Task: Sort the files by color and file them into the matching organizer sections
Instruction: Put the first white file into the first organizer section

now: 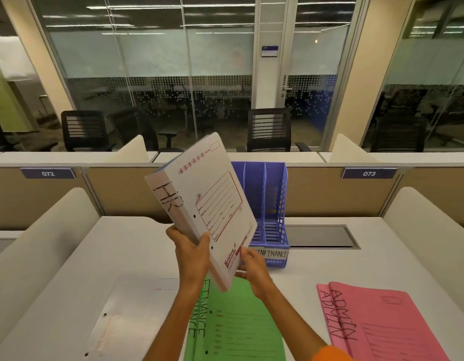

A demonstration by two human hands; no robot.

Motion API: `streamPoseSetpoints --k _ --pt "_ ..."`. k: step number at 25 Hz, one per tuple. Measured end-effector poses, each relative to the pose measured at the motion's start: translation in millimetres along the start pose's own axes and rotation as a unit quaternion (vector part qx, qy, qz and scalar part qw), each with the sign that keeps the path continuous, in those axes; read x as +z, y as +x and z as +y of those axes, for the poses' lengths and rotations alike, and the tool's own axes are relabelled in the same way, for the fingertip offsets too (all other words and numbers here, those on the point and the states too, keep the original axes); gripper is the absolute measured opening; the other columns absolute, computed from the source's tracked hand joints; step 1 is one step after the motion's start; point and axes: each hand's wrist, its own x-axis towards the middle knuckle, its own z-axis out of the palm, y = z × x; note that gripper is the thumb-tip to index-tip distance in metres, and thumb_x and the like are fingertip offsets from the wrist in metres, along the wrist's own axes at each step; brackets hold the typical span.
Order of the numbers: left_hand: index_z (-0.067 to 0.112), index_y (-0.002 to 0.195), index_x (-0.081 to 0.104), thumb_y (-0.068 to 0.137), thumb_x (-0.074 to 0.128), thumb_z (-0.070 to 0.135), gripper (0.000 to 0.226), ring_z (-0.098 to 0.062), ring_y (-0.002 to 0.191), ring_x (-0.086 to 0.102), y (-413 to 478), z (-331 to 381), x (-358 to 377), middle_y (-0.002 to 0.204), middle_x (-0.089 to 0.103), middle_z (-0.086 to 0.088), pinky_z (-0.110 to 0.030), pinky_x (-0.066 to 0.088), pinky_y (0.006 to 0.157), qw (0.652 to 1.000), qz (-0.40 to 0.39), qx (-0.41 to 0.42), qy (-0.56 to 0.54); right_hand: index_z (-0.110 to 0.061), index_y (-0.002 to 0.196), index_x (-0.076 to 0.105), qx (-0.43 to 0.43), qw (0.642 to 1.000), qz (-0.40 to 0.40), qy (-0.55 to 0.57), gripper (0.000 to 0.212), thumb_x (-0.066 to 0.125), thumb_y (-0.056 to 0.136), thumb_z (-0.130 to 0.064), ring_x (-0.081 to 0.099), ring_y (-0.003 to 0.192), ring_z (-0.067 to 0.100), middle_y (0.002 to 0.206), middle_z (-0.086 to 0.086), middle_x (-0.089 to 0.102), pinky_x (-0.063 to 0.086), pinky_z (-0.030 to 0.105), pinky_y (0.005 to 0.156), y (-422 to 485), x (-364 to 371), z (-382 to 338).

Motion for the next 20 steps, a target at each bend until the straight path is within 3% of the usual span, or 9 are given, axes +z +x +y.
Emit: streamPoseSetpoints --k 2,4,7,9,13,17,20 --pt "0.042 0.104 0.027 0.090 0.063 0.006 0.052 -0.018 0.098 0.065 6 3 8 0.121 0.053 0.002 -0.020 0.060 0.061 0.999 0.019 0.027 0.016 -0.014 0.120 0.057 -0.065 0.981 0.038 -0.180 0.033 0.049 0.098 -0.038 0.064 0.106 0.019 0.125 0.009 0.065 0.055 0.035 0.083 11 -6 -10" --pt "0.041 0.105 0.025 0.092 0.061 0.007 0.051 -0.027 0.104 0.064 14 4 18 0.132 0.050 -0.004 -0.029 0.063 0.068 0.997 0.037 0.051 0.047 -0.015 0.140 0.042 -0.122 0.905 0.080 -0.399 0.052 0.056 0.096 -0.037 0.045 0.132 0.026 0.147 0.008 0.045 0.041 0.043 0.107 28 -19 -14" --pt "0.040 0.110 0.024 0.094 0.059 0.008 0.050 -0.030 0.114 0.060 27 0 30 0.139 0.045 -0.008 -0.042 0.061 0.077 0.991 0.071 0.073 0.082 -0.024 0.151 0.022 -0.137 0.785 0.068 -0.600 0.074 0.059 0.091 -0.047 0.010 0.149 0.033 0.163 0.005 0.010 0.016 0.053 0.119 51 -40 -15" --pt "0.035 0.114 0.024 0.094 0.058 0.008 0.048 -0.031 0.119 0.057 36 -6 39 0.142 0.043 -0.007 -0.045 0.060 0.081 0.989 0.083 0.080 0.087 -0.031 0.153 0.013 -0.126 0.747 0.050 -0.651 0.081 0.057 0.089 -0.054 -0.005 0.150 0.035 0.164 0.004 -0.006 0.005 0.059 0.118 64 -51 -12" --pt "0.029 0.121 0.025 0.095 0.057 0.009 0.046 -0.031 0.125 0.054 60 -23 62 0.145 0.039 -0.008 -0.039 0.060 0.082 0.990 0.078 0.091 0.078 -0.033 0.153 0.012 -0.130 0.698 0.043 -0.703 0.082 0.054 0.088 -0.060 -0.009 0.149 0.036 0.163 0.006 -0.011 0.000 0.060 0.119 81 -64 8" --pt "0.028 0.124 0.025 0.095 0.058 0.012 0.046 -0.029 0.126 0.053 81 -51 82 0.146 0.039 -0.007 -0.040 0.060 0.083 0.992 0.064 0.081 0.070 -0.036 0.152 0.010 -0.150 0.679 0.070 -0.715 0.081 0.053 0.088 -0.060 -0.010 0.149 0.036 0.163 0.005 -0.013 -0.005 0.060 0.118 91 -70 29" --pt "0.030 0.122 0.026 0.095 0.059 0.013 0.046 -0.027 0.126 0.054 93 -67 95 0.146 0.039 -0.005 -0.030 0.059 0.085 0.992 0.065 0.094 0.061 -0.037 0.151 0.011 -0.152 0.678 0.075 -0.715 0.081 0.056 0.087 -0.058 -0.008 0.149 0.036 0.163 0.005 -0.012 -0.008 0.060 0.118 96 -70 35"
